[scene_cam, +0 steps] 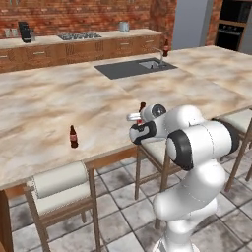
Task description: Place the large bottle from the dining counter next to the other large bottle outside the sink, and place the small bottle from the dining counter next to the other small bottle inside the sink.
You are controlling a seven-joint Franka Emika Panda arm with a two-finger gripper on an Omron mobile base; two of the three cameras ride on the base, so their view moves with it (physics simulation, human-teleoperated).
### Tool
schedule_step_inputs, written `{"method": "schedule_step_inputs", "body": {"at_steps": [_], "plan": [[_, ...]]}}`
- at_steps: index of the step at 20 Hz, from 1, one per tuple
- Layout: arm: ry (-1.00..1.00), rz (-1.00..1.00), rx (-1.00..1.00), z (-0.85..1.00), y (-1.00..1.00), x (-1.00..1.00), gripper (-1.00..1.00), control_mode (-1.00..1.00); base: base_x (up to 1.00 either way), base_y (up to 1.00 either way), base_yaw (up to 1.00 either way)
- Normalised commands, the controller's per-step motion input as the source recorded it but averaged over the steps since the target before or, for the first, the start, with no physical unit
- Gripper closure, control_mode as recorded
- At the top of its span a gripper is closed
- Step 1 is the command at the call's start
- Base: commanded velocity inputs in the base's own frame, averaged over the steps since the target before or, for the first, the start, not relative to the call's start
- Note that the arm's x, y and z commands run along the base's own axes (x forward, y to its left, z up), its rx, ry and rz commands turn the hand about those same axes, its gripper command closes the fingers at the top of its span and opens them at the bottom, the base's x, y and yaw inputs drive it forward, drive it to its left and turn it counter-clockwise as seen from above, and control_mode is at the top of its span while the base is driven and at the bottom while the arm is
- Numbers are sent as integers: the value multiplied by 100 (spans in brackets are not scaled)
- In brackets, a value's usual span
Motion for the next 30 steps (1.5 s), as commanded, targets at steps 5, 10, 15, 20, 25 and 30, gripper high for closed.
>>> {"method": "schedule_step_inputs", "body": {"at_steps": [5,10,15,20,25,30], "plan": [[0,0,0,0,0,0,100,100,40,-10,-2],[0,0,0,0,0,0,100,100,23,-47,4],[0,0,0,0,0,0,100,100,39,-63,11],[0,0,0,0,0,0,100,100,23,-61,10],[0,0,0,0,0,0,100,100,20,-65,9],[0,0,0,0,0,0,100,100,10,-72,6]]}}
